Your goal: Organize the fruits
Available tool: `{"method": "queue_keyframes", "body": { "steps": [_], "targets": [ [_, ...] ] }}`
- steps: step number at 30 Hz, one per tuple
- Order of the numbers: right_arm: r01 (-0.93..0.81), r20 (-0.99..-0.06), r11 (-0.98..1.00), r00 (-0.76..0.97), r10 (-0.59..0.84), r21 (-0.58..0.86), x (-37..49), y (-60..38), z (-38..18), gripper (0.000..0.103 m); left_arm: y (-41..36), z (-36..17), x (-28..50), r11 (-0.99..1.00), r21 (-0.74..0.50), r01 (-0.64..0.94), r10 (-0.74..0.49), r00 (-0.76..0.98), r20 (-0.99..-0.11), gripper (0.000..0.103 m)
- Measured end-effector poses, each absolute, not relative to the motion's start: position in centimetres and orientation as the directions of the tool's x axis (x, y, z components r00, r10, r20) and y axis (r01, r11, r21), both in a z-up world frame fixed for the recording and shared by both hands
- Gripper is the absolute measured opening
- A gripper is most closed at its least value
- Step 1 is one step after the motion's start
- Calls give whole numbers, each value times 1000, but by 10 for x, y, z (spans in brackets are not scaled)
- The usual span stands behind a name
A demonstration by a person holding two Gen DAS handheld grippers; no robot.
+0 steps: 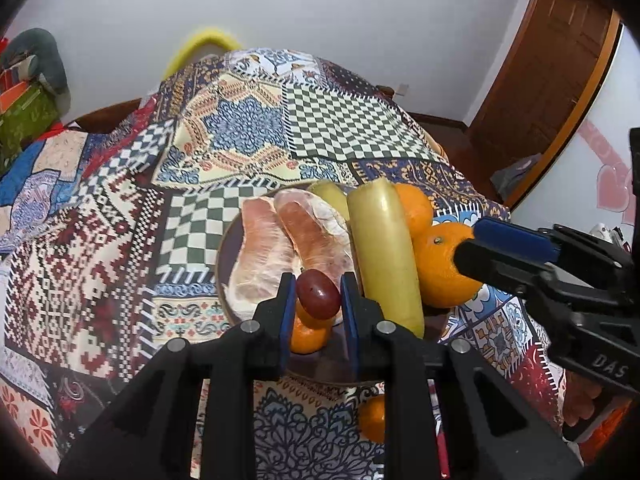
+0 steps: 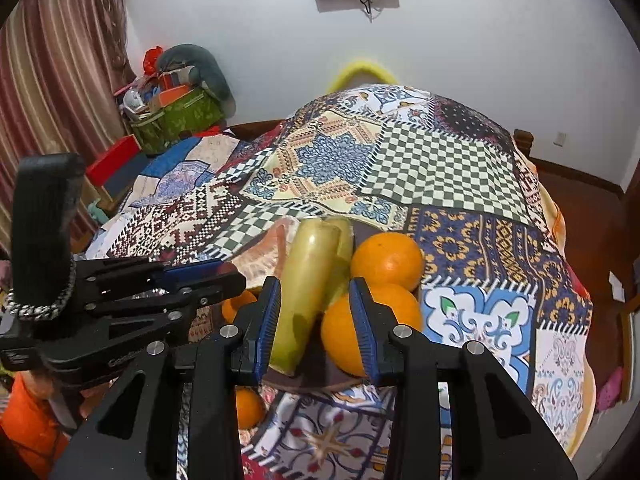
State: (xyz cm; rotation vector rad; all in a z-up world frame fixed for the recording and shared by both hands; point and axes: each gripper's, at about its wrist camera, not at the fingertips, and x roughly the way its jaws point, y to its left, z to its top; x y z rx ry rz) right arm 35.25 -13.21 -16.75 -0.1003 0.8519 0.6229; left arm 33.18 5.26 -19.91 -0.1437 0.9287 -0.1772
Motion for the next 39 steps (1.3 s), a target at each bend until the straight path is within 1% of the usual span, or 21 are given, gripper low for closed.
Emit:
{"method": "queue_keyframes", "body": {
  "steps": [3,8,18,20,22,25,28,31,39],
  "targets": [
    [-542,-731,827,501,462,151,352,-139,-169,33,49,-202,333,975,-204,91,-218,578,-787,21],
    [-532,-734,834,509,450,143,347,-148,-166,33,41,-193,326,981,-163,100,-191,592,-783,21],
    [-522,-712,847,556,429,103,311,-166,-139,33,36,-137,273,984,-148,103,-179,663,-727,21],
    [-521,-705,848,566,428,96,302,-170,-132,37,32,-126,261,984,-143,105,-176,678,-714,21],
    [-519,-689,851,588,424,80,288,-174,-124,45,28,-116,247,985,-137,104,-171,693,-700,21],
    [-523,-674,851,610,417,54,272,-179,-115,49,23,-104,227,984,-142,105,-174,709,-683,22],
    [-529,-664,848,623,413,31,255,-182,-108,54,20,-96,208,982,-160,99,-181,723,-666,28],
    [-521,-654,853,635,412,32,243,-188,-106,61,16,-93,193,982,-160,96,-179,729,-661,28],
    [-483,-680,874,625,383,47,226,-205,-126,61,10,-108,164,982,-166,89,-180,700,-691,28]
  ]
}}
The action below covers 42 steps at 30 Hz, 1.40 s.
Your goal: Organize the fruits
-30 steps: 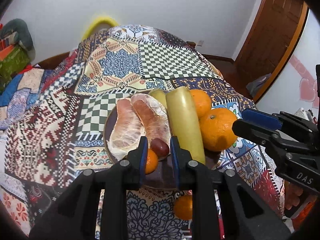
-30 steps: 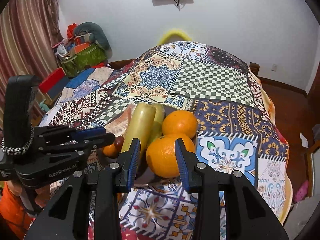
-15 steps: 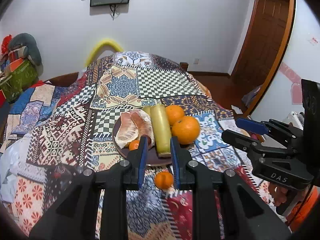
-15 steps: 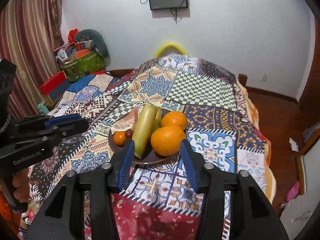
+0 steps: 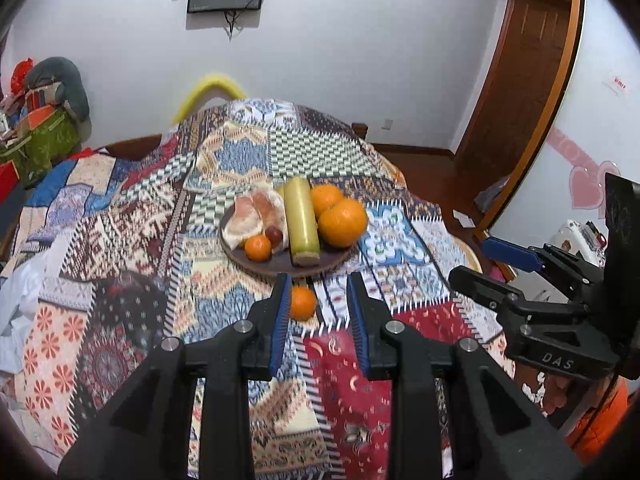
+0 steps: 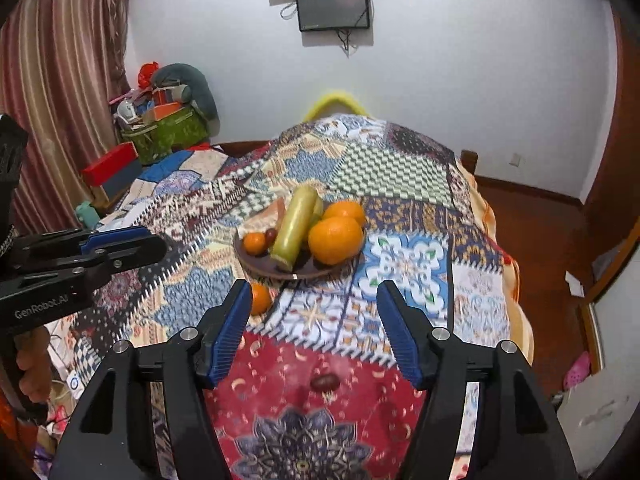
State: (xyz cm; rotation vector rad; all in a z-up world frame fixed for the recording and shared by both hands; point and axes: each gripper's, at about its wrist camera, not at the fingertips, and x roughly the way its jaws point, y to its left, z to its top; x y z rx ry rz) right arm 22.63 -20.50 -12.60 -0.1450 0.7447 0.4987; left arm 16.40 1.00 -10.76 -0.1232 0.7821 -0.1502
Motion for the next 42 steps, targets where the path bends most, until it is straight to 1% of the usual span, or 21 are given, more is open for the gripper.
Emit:
{"method": "queue_keyframes", "body": {
  "steps": [3,12,14,15,16,21,27,32,33,34,42],
  "targets": [
    [-464,-709,885,611,352,39,222,-208,-141,61,10,-123,159,983,-164,78,-173,675,-718,30],
    [-462,-792,886,529,305,33,218,-209,-197,60,12,-172,160,986,-152,62,-159,585,-795,30],
    [-456,-804,888,507,309,53,220,-210,-205,55,13,-180,160,986,-156,61,-163,571,-805,30],
    [-456,-813,887,489,316,70,221,-210,-209,51,13,-184,160,986,-157,59,-163,564,-810,30],
    [-455,-819,886,475,321,83,223,-211,-212,50,14,-188,160,986,-158,56,-162,557,-814,30],
    [-468,-834,881,459,305,65,224,-207,-222,49,15,-204,164,983,-174,51,-175,527,-832,30],
    [-440,-841,891,437,319,109,235,-209,-230,48,16,-215,167,982,-185,44,-182,508,-842,30],
    [-441,-841,891,440,316,104,238,-206,-231,35,20,-220,170,980,-195,35,-186,500,-846,30],
    [-447,-841,889,439,316,101,238,-206,-231,30,21,-220,171,980,-198,33,-187,500,-845,30],
    [-451,-841,887,439,315,97,237,-205,-231,28,21,-221,171,979,-200,31,-188,500,-845,30],
    [-454,-834,884,440,332,113,238,-208,-228,27,17,-217,177,981,-192,39,-185,509,-841,30]
  ]
}}
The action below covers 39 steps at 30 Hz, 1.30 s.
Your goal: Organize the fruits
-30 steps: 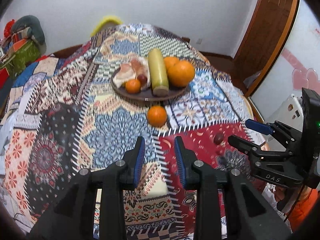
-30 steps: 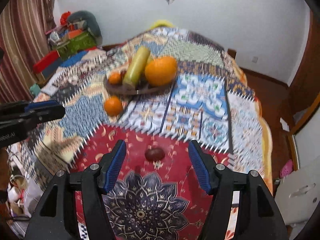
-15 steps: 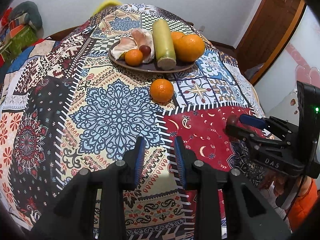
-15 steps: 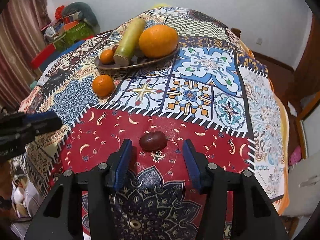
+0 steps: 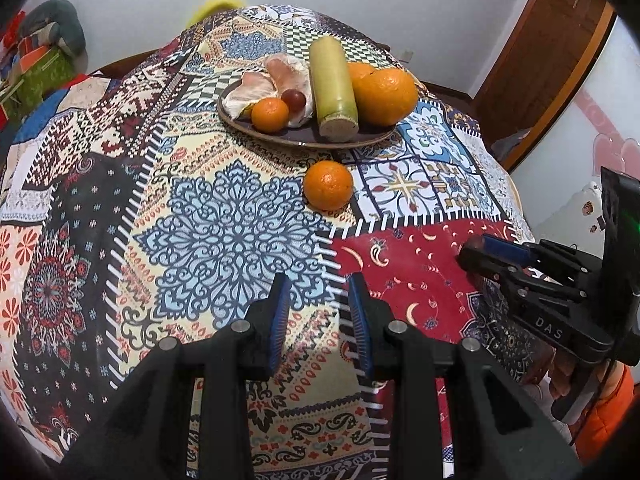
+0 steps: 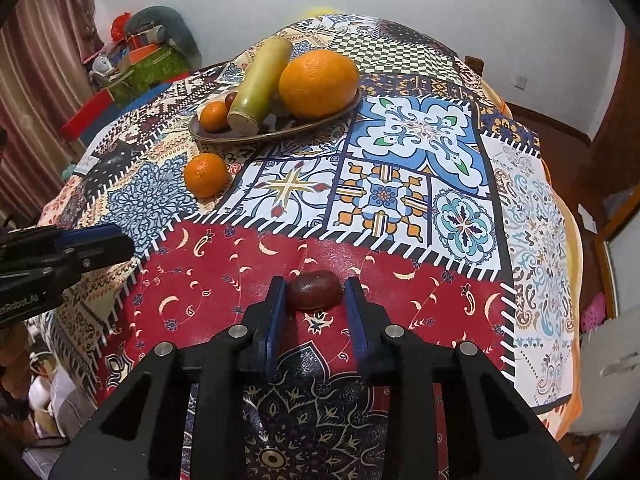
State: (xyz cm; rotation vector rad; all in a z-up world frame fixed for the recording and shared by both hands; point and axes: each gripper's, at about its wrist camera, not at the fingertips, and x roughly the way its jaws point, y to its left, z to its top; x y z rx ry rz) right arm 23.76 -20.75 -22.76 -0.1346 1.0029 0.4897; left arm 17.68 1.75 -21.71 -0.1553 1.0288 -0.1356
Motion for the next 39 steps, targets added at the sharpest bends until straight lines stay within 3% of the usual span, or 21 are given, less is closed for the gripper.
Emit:
{"method": "queue_keyframes", "body": {
  "steps": [6,8,10,11,27,29,33,39],
  "targets": [
    [-443,-822,887,454,343,126,245,-213,-221,27,13,-213,192,980,-190,50,-189,513,-837,30],
    [-441,-815,889,465,345,125,248,-215,-217,27,11,-215,200,981,-186,50,-185,511,-840,37],
    [-440,-810,890,474,345,122,251,-216,-215,27,9,-216,206,983,-178,43,-174,518,-838,53],
    [-440,-806,890,479,347,122,253,-218,-213,27,7,-218,211,984,-173,43,-170,522,-836,53],
    [-439,-786,884,486,383,160,272,-227,-212,27,-8,-242,265,989,-135,54,-144,489,-860,52],
    [-439,-785,883,484,387,164,273,-227,-213,27,-9,-242,266,990,-132,55,-142,491,-859,51],
    [-443,-785,881,481,391,167,274,-225,-214,27,-8,-243,268,990,-133,49,-140,493,-859,37],
    [-455,-783,875,478,398,167,276,-219,-212,27,-2,-241,266,986,-159,38,-157,495,-855,37]
  ]
}}
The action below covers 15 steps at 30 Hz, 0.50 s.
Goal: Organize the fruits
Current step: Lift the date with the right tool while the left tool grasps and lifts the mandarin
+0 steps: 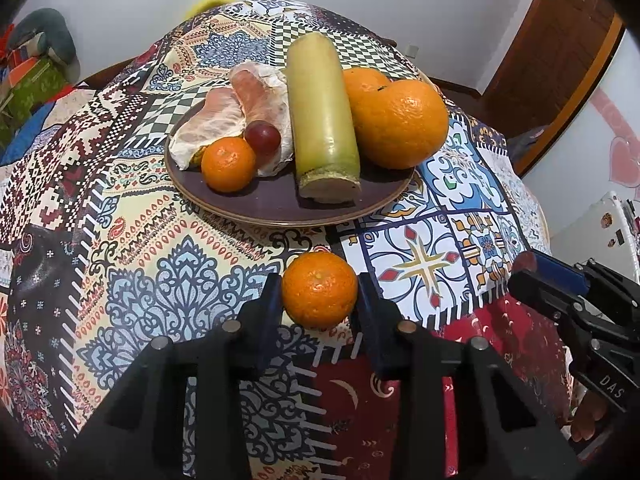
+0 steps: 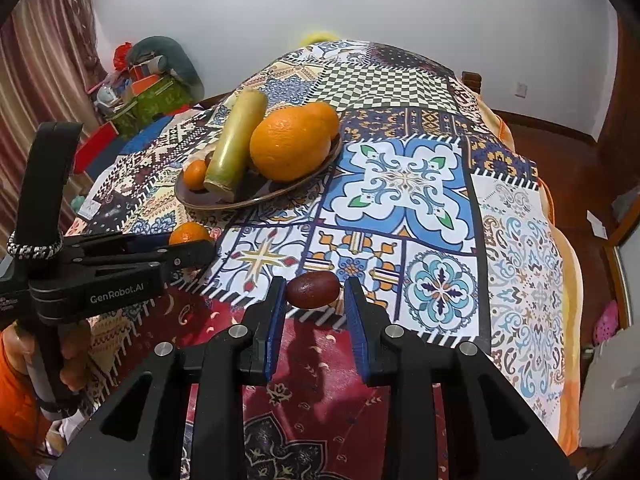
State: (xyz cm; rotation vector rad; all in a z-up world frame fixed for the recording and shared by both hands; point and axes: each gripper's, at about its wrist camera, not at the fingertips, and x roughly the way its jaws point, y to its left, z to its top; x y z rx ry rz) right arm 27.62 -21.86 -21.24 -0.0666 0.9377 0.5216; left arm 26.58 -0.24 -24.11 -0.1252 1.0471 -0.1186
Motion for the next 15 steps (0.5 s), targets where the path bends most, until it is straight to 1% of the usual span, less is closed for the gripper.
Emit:
{"method": "queue_keyframes", "body": {
  "steps": [15],
  "targets": [
    [-523,-762,837,472,442,162,292,-175,-204,27,36,-204,259,985,-174,4,-144,580,-802,37]
  ]
}}
